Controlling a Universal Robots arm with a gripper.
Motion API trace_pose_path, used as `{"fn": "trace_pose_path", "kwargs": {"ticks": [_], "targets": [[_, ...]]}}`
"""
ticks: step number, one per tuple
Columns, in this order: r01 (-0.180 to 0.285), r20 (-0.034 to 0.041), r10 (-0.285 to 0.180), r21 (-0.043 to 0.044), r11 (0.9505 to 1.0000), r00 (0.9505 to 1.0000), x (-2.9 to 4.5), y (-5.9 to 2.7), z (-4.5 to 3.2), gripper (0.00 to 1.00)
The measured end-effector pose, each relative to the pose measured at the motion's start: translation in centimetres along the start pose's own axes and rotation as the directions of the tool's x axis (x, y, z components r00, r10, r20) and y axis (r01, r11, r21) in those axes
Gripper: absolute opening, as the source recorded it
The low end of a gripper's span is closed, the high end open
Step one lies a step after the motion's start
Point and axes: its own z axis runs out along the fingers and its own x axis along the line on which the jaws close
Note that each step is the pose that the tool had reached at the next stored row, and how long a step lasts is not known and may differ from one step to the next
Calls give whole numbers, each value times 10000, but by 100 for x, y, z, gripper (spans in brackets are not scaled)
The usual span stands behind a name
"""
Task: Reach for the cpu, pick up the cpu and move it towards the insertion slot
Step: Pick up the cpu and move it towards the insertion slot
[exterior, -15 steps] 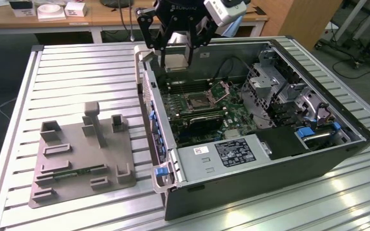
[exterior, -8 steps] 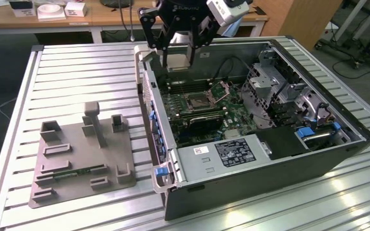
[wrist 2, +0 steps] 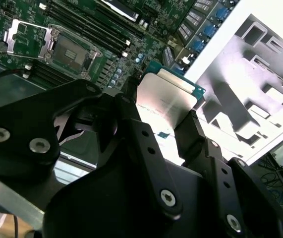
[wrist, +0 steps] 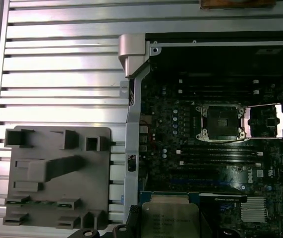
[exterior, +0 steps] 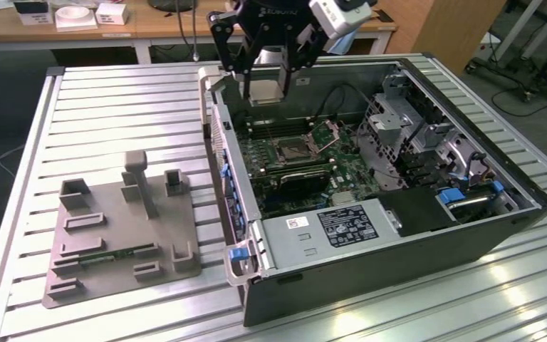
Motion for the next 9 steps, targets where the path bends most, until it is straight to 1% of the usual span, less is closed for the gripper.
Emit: {"fn": "trace_pose_path", "kwargs": {"ticks": [9], "targets": [[0,0,0,0,10000,10000,-21,2,1,54]]}}
